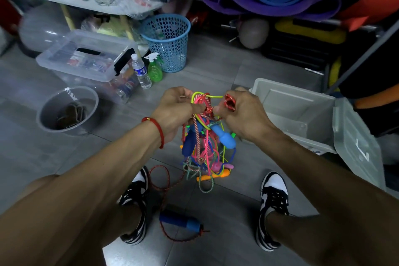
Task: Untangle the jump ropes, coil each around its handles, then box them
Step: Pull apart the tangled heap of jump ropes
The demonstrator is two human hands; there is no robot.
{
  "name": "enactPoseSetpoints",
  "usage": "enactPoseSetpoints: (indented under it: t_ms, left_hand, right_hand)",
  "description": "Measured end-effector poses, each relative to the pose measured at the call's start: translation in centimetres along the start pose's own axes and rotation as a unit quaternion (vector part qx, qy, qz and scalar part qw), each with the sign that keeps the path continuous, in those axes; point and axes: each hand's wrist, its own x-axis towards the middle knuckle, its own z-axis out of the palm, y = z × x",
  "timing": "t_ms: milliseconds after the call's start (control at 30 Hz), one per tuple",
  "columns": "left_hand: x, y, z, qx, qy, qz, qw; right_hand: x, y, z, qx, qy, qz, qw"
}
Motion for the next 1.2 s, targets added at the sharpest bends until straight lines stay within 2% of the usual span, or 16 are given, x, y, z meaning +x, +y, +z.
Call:
enactPoseSetpoints:
  t_ms: [133, 200, 267, 467, 733, 1000, 1100, 1200]
  left_hand:
    - [-0.4, 0.1, 0.3, -0.019, 0.02, 0.014, 1.0]
    - [-0.5, 0.2, 0.4, -0.023, 0.023, 0.03, 0.999]
    - [-0.5, 0.3, 0.1, -0.016, 0.03, 0.033, 0.999]
    - [-0.3, -0.1, -0.2, -0.006, 0.008, 0.013, 1.0]
    - [-0.2, -0.8, 0.1, 0.06, -0.024, 0.064, 0.996]
    - [0.1, -0.7, -0.1, 0.121, -0.039, 0.065, 0.99]
    - [0.5, -0.5, -0.3, 0.184, -0.021, 0.089, 0.979]
    - [0.7, -0.3, -0.7, 0.317, -0.033, 0.109, 0.942]
  right_hand:
    - [-0.5, -0.6, 0.5, 0.129, -0.026, 0.089, 0.987]
    - [-0.4, -0.9, 0.4, 0.239, -0.034, 0.16, 0.957]
    - [-0.3, -0.8, -0.1, 0.309, -0.036, 0.19, 0.931]
    - [-0.8, -0.5, -0.8, 0.313, -0.027, 0.155, 0.937]
    - [-1.3, -0.1, -1.3, 0.324, -0.039, 0.086, 0.941]
    - [-1.3, 0.5, -2.1, 0.301, -0.068, 0.022, 0.951]
    - [-1.1, 0.7, -3.6, 0.295, -0.081, -0.013, 0.952]
    - [-0.8, 1.3, -4.4, 0.31, -0.093, -0.015, 0.946]
